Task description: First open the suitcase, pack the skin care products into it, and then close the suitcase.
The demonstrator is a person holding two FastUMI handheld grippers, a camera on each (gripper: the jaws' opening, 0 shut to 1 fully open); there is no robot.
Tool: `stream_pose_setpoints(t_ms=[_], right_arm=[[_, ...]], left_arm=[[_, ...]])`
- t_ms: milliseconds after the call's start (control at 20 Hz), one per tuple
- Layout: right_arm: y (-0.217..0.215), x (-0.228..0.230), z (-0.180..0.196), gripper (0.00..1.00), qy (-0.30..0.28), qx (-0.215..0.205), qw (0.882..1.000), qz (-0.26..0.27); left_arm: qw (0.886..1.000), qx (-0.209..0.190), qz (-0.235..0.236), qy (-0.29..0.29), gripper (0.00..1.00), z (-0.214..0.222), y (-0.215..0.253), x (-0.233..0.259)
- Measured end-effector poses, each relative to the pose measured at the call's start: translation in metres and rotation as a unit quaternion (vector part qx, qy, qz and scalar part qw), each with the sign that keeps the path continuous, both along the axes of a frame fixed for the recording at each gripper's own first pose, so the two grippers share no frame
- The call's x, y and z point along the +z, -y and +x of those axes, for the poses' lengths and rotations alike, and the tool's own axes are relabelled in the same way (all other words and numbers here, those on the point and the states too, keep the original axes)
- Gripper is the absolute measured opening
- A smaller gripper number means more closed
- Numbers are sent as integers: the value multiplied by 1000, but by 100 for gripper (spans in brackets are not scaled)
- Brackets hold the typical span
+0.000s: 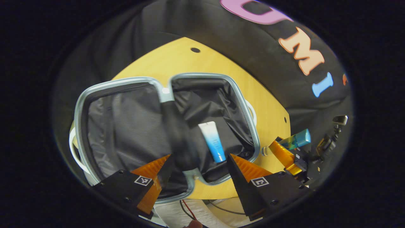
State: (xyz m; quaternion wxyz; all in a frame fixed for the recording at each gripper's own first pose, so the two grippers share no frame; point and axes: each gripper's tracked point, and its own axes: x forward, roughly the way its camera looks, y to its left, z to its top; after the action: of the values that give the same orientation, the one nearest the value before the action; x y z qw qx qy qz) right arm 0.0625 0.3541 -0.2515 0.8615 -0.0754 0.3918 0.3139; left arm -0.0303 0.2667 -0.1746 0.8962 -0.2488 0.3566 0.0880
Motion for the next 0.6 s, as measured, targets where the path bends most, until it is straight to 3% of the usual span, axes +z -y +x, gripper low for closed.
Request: stream_pose_setpoints(t_ms=[50, 100, 150, 300, 350, 400, 600], right_arm=[[-7, -12, -1, 40, -5, 13, 1000, -16], [-12, -22, -1, 44, -8, 25, 999, -31], [-17, -30, -2, 40, -12, 37, 998, -45], [-31, -55, -10, 41, -40, 61, 994, -81], [-32, -66, -14, 45, -53, 63, 992, -94], [-32, -72, -16, 41, -66, 63, 990, -106], [-30, -99, -19, 44, -87, 59, 983, -149]], left_arm=[[1000, 23, -6, 6, 97, -15, -13, 4], [999, 44, -10, 13, 97, -27, -27, 8], [998, 63, -13, 21, 97, -39, -38, 14], [992, 116, -14, 40, 97, -80, -72, 24], [990, 133, -14, 44, 97, -94, -83, 25], [988, 148, -13, 47, 97, -108, -93, 29], [979, 199, -15, 41, 97, -158, -134, 19]])
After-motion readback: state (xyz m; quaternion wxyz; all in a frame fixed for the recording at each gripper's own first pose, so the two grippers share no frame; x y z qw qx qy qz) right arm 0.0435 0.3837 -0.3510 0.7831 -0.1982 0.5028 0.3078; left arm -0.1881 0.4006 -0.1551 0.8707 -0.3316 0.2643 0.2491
